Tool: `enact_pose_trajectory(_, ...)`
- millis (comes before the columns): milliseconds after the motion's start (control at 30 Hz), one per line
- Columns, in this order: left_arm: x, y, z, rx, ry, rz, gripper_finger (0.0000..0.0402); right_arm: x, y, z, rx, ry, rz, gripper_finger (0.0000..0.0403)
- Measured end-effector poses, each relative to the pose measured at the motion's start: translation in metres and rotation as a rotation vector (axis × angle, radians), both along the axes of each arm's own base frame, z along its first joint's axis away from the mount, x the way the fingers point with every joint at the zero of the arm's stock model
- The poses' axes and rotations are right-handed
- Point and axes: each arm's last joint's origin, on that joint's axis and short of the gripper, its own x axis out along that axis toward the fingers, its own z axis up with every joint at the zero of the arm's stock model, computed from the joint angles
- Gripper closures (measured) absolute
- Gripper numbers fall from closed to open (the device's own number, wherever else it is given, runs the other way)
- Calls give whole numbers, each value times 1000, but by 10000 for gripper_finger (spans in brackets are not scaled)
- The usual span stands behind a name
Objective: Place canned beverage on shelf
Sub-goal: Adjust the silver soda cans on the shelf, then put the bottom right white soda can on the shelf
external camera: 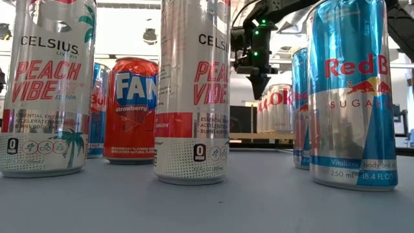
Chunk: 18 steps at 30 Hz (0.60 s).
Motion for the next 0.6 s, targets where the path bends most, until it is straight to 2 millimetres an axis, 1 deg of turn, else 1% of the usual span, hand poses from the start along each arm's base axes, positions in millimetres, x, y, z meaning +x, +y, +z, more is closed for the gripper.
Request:
enact_pose_trajectory(167, 0, 0, 0, 1, 0, -1, 69, 4, 9, 2, -4, 1, 24, 403)
enact_pose_trajectory(267, 0, 0, 0, 3, 1, -2, 69, 10, 19, 7, -19, -23, 50, 403)
enact_pose_trajectory(333, 0, 0, 0, 7, 4, -4, 69, 10, 25, 15, -44, -41, 68, 403)
enact_pose_trajectory(400, 0, 0, 0, 9, 5, -4, 69, 9, 36, 28, -107, -59, 71, 403)
enact_pose_trajectory(533, 0, 0, 0, 8, 5, -7, 69, -16, 57, 63, -111, -107, 51, 403)
enact_pose_trajectory(600, 0, 0, 0, 6, 5, -10, 69, -33, 70, 78, -106, -116, 24, 403)
